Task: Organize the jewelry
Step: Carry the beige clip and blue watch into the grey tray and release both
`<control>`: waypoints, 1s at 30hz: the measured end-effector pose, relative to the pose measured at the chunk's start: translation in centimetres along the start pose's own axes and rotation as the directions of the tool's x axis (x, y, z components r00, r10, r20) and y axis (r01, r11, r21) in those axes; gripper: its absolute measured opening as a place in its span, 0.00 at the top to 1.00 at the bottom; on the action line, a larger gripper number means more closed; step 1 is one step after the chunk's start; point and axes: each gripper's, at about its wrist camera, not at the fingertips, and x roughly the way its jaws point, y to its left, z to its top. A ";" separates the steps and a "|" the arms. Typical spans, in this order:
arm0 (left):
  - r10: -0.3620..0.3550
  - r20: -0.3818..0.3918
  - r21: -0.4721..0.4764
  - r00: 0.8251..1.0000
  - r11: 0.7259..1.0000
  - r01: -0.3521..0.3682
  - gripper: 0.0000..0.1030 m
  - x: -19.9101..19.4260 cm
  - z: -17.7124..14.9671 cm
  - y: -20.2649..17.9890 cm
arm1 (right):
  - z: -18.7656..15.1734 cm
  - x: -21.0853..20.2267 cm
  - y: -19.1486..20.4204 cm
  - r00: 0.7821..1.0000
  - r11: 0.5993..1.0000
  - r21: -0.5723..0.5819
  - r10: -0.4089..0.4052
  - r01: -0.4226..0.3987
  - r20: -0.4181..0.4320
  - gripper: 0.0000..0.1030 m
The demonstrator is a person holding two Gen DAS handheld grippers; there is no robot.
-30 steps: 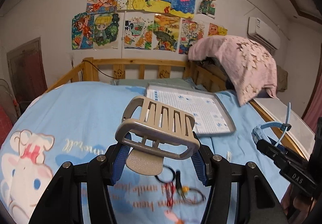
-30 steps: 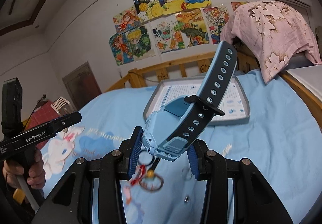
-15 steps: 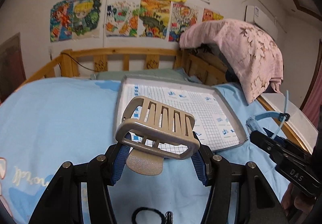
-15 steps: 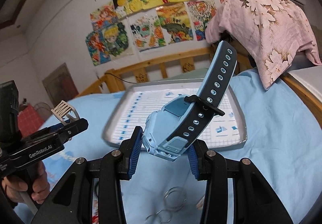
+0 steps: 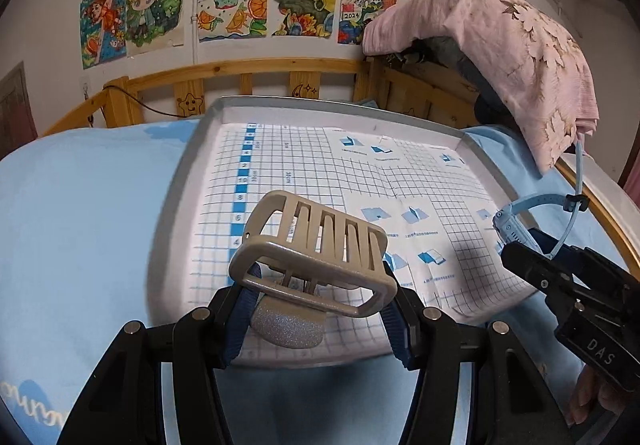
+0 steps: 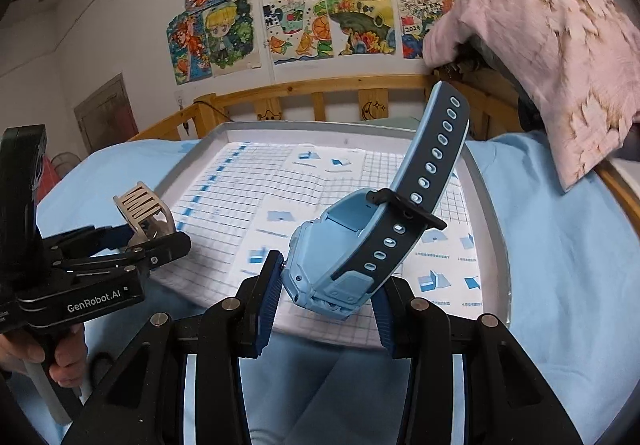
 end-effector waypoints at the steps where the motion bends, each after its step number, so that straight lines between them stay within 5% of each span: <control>1: 0.004 0.002 0.006 1.000 1.000 -0.004 0.46 0.2 0.0 -0.2 | -0.1 0.4 -0.4 1.000 1.000 0.005 0.000 0.000 0.001 0.63; 4: 0.004 -0.023 0.009 1.000 1.000 -0.003 0.45 1.0 -0.1 -0.4 | -0.4 1.7 -1.0 1.000 1.000 0.015 -0.003 0.003 -0.031 0.63; 7: -0.005 -0.035 -0.023 0.999 1.000 0.004 0.32 1.1 -0.5 -0.5 | -0.2 2.1 -1.0 0.999 1.000 0.021 0.000 0.001 -0.040 0.60; 9: 0.004 -0.014 -0.035 1.000 0.999 -0.005 0.21 0.7 -0.6 -0.5 | -0.1 2.2 -0.9 0.999 1.000 0.018 -0.004 0.005 -0.046 0.47; 14: 0.017 0.012 -0.037 1.000 0.999 -0.017 0.21 -0.8 -1.0 -0.4 | -0.7 0.8 -1.5 1.000 0.999 0.049 -0.017 0.017 -0.016 0.47; 18: 0.025 0.072 -0.069 0.997 0.997 -0.020 0.07 -3.3 -1.2 0.2 | -0.9 -2.3 -2.2 0.998 0.997 0.075 -0.025 0.020 0.061 0.38; 30: 0.076 0.300 -0.171 0.951 0.985 -0.025 0.00 -14.4 -3.3 1.6 | -2.4 -14.3 0.7 0.963 0.999 0.040 0.006 -0.017 0.270 0.04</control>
